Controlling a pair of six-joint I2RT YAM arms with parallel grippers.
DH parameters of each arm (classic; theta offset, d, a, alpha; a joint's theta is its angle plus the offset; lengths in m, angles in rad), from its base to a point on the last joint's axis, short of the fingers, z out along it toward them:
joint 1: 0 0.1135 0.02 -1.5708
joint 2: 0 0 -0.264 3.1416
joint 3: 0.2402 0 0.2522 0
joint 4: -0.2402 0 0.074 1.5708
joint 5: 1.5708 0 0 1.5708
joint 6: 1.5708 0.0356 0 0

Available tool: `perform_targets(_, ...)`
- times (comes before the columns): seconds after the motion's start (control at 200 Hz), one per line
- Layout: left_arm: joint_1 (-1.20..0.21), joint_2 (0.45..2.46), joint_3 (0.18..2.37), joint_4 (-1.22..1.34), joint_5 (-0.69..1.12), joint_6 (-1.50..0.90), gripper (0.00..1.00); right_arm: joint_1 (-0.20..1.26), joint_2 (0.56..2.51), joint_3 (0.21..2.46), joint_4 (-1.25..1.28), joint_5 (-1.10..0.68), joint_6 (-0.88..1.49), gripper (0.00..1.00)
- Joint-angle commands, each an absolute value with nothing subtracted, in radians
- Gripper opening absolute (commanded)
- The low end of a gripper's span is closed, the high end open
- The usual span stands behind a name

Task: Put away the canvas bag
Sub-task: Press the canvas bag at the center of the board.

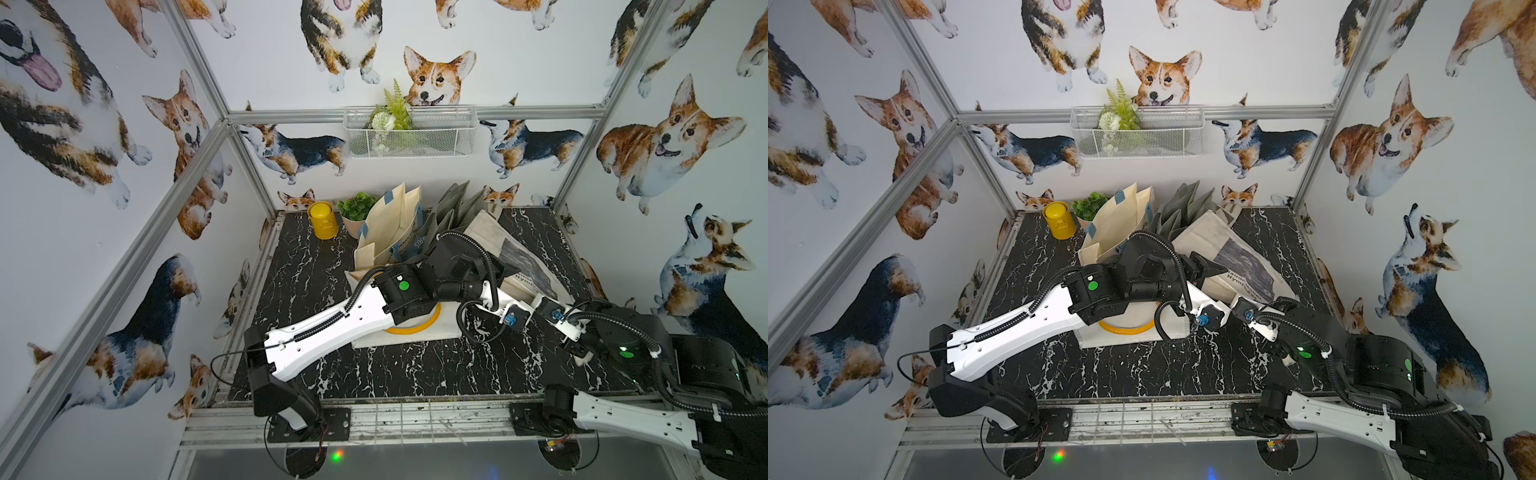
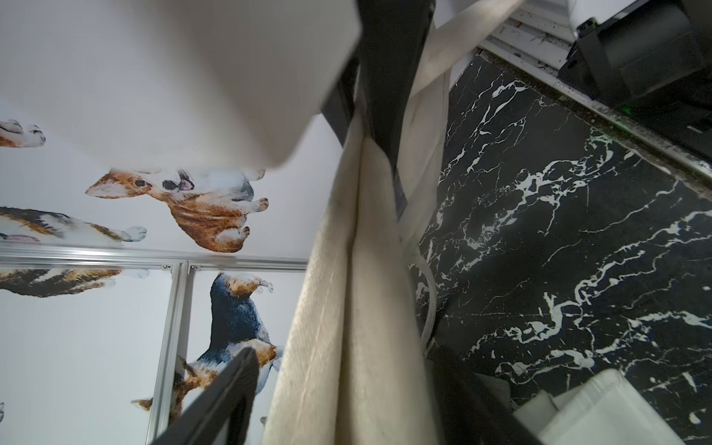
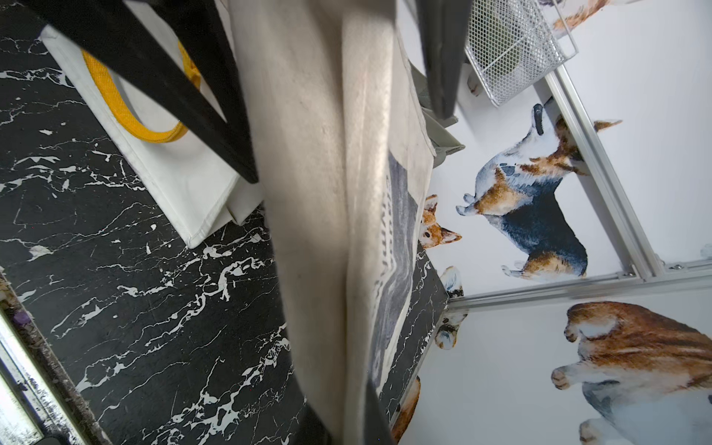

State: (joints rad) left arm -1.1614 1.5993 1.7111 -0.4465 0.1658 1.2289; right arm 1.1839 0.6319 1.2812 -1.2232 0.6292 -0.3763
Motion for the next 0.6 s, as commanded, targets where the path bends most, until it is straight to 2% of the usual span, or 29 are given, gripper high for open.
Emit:
perform_targets(0.0, -1.165, 1.615, 1.703, -0.432, 0.128, 1.225, 0.56, 1.185, 0.638, 1.258, -1.106, 0.614, -0.456, 0.00)
perform_targets(0.09, -1.164, 1.624, 1.695, -0.383, 0.090, 1.189, 0.38, 1.186, 0.643, 1.245, -1.090, 0.620, -0.456, 0.00)
perform_targets(0.13, -1.164, 1.627, 1.692, -0.356, 0.069, 1.174, 0.24, 1.185, 0.640, 1.241, -1.080, 0.619, -0.448, 0.00)
perform_targets(0.18, -1.164, 1.630, 1.685, -0.307, 0.042, 1.141, 0.00, 1.186, 0.633, 1.237, -1.062, 0.620, -0.428, 0.00)
perform_targets(0.245, -1.163, 1.638, 1.686, -0.236, 0.000, 1.075, 0.00, 1.185, 0.618, 1.235, -1.036, 0.620, -0.375, 0.12)
perform_targets(0.31, -1.152, 1.647, 1.710, -0.213, 0.001, 0.998, 0.00, 1.186, 0.595, 1.236, -1.019, 0.612, -0.298, 0.38)
perform_targets(0.38, -1.129, 1.646, 1.730, -0.189, 0.032, 0.901, 0.00, 1.185, 0.563, 1.234, -1.025, 0.614, -0.226, 0.53)
perform_targets(0.591, -1.044, 1.603, 1.725, -0.105, 0.167, 0.712, 0.00, 1.185, 0.455, 1.243, -1.125, 0.591, -0.095, 0.70)
